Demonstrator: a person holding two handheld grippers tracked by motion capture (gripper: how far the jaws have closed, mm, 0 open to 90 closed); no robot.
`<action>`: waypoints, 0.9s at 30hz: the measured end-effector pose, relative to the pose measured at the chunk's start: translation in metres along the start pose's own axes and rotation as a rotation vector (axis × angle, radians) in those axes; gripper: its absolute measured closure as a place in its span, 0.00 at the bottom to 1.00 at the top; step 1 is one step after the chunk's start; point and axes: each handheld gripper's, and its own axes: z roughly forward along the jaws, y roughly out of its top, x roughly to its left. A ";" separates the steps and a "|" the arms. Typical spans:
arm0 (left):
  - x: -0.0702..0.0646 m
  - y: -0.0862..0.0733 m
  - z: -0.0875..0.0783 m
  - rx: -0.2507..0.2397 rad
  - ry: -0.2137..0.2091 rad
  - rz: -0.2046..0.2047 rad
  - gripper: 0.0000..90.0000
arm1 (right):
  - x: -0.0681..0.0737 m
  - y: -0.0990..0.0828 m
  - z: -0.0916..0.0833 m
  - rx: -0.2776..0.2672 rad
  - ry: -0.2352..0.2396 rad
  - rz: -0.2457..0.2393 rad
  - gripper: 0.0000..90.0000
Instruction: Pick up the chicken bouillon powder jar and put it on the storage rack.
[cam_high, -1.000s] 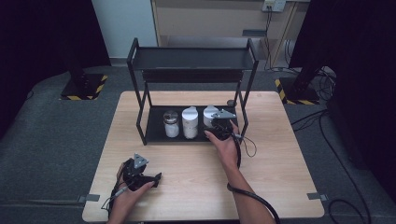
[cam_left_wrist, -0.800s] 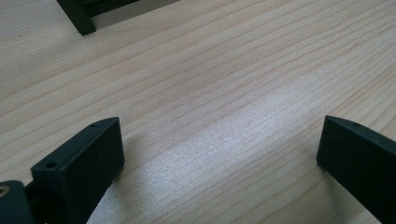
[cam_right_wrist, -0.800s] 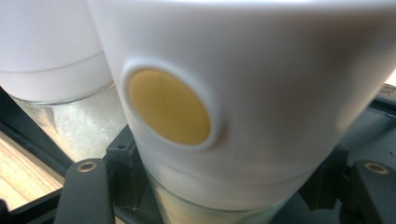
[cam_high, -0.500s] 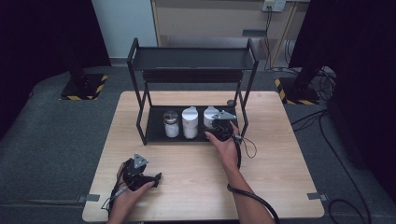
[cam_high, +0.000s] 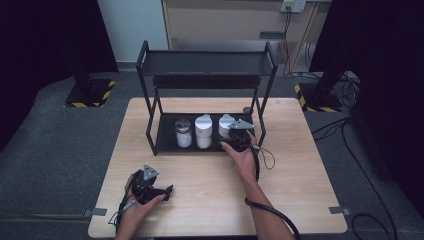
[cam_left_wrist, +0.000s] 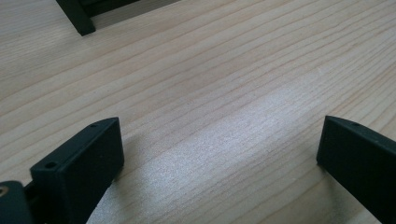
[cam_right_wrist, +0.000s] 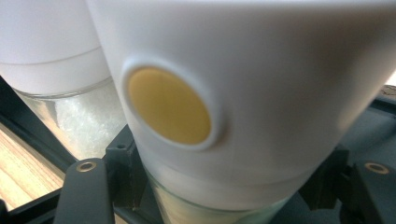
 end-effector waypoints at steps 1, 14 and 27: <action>0.000 0.000 0.000 0.000 0.000 0.000 0.00 | 0.000 0.000 0.000 -0.001 0.002 -0.001 0.35; 0.000 0.000 0.000 0.000 0.000 0.000 0.00 | -0.003 -0.003 -0.001 -0.008 0.012 -0.007 0.35; 0.000 0.000 0.000 0.000 0.000 0.000 0.00 | -0.004 -0.003 -0.001 -0.007 0.016 -0.005 0.35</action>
